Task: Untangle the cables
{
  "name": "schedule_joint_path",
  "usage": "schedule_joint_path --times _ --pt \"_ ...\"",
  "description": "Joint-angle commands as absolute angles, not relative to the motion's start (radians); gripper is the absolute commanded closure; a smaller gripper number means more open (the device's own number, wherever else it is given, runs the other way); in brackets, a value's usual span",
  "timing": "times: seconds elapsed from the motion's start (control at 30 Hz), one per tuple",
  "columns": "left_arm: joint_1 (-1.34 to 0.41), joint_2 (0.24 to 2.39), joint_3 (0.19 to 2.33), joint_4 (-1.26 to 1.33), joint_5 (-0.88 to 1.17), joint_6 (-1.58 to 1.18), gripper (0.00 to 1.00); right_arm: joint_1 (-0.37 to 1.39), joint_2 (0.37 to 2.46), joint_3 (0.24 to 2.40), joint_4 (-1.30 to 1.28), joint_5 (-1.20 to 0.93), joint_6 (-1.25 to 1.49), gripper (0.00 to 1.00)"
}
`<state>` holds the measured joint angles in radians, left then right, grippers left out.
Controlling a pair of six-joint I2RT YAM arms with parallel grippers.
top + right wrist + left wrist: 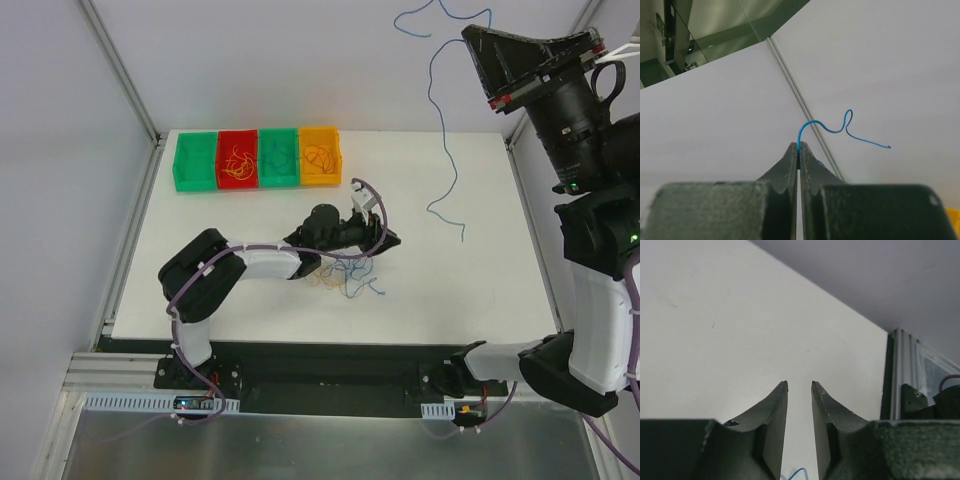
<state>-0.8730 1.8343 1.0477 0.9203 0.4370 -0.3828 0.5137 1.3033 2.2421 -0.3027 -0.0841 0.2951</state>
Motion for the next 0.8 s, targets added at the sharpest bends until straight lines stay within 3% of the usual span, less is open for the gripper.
schedule_joint_path --times 0.0,0.17,0.37,0.63,0.77 --pt "-0.844 1.858 0.974 0.965 0.334 -0.391 0.72 0.511 1.302 2.298 -0.255 -0.106 0.278 1.00" --pt "-0.844 1.645 0.848 0.885 0.311 -0.327 0.52 0.511 1.287 2.189 -0.256 -0.127 0.224 1.00" --pt "-0.844 1.260 0.796 0.530 0.292 -0.273 0.29 0.509 1.258 1.900 -0.085 -0.271 0.201 1.00" --pt "-0.836 0.713 0.775 -0.077 0.091 -0.193 0.12 0.560 1.351 1.627 0.185 -0.462 0.183 1.00" --pt "-0.833 0.513 0.772 -0.383 -0.168 -0.326 0.07 0.617 1.400 1.508 0.363 -0.472 0.236 1.00"
